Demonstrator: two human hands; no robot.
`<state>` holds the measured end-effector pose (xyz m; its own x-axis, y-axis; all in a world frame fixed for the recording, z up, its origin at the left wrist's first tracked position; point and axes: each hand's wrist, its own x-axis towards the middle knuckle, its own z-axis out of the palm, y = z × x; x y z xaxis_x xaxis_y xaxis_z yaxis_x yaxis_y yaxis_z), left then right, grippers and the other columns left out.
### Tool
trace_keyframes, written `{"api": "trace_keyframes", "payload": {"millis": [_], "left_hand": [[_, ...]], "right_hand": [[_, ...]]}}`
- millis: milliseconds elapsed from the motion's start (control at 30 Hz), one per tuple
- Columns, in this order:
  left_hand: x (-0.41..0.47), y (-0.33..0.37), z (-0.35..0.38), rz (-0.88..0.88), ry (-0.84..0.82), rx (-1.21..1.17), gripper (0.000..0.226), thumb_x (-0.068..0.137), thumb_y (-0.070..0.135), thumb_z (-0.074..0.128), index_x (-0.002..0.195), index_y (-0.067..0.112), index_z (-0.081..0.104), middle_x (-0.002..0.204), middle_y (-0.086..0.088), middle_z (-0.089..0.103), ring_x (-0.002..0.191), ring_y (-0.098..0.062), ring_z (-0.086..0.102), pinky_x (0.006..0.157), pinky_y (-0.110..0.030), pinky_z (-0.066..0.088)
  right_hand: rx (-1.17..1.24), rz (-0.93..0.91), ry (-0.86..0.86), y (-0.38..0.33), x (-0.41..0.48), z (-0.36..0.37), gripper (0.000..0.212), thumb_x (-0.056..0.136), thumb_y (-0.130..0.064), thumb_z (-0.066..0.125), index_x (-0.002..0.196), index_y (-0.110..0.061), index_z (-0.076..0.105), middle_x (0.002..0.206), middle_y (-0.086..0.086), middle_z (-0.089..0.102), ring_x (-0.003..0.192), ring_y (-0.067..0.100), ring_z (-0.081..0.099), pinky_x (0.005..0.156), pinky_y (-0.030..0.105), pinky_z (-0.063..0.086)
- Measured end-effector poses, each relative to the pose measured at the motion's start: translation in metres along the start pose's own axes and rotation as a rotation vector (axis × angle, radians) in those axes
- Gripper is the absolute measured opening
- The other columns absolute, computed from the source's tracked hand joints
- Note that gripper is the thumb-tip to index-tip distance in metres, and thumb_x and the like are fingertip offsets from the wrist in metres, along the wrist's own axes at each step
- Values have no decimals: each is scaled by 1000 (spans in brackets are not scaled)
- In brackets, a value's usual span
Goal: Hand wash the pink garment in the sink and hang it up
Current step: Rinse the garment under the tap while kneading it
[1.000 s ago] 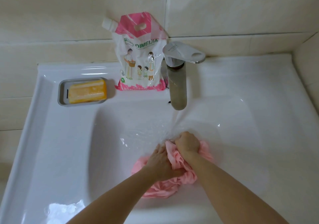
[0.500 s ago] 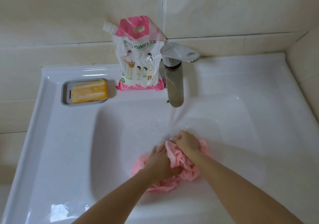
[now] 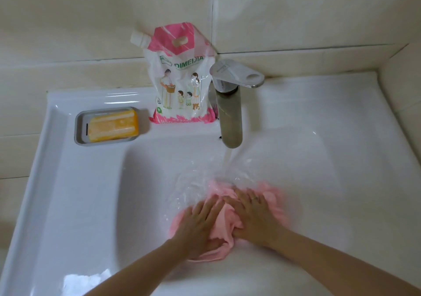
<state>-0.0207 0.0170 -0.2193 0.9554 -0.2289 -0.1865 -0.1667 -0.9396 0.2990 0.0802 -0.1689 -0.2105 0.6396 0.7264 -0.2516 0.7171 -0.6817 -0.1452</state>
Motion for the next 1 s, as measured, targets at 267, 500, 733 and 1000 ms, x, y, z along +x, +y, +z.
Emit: {"api": "trace_keyframes", "payload": {"millis": [267, 500, 733, 1000], "left_hand": [[31, 3, 6, -110, 130, 56, 41, 80, 45, 45, 110, 17, 50, 97, -5, 58, 83, -27, 59, 68, -37, 55], [55, 9, 7, -309, 135, -183, 19, 90, 22, 33, 97, 17, 50, 81, -5, 59, 71, -23, 59, 60, -31, 50], [70, 18, -26, -683, 57, -558, 20, 92, 21, 54, 106, 8, 58, 95, -6, 62, 101, -29, 60, 83, -32, 46], [29, -27, -51, -73, -51, -217, 56, 68, 54, 52, 119, 30, 44, 126, -1, 53, 113, -25, 50, 96, -47, 42]], "right_hand": [[84, -14, 253, -5, 26, 14, 49, 62, -60, 53, 95, -24, 49, 87, 0, 62, 73, 21, 62, 67, 30, 52], [162, 86, 371, -2, 45, 19, 38, 65, -51, 48, 77, -22, 69, 72, -5, 68, 61, 15, 65, 73, 25, 37], [368, 249, 262, -9, 56, -1, 25, 84, -34, 55, 69, -19, 69, 62, -2, 67, 54, 13, 63, 58, 24, 55], [453, 81, -225, 30, 15, -45, 68, 74, -73, 49, 136, -49, 33, 145, -9, 40, 133, 14, 37, 112, 36, 27]]}}
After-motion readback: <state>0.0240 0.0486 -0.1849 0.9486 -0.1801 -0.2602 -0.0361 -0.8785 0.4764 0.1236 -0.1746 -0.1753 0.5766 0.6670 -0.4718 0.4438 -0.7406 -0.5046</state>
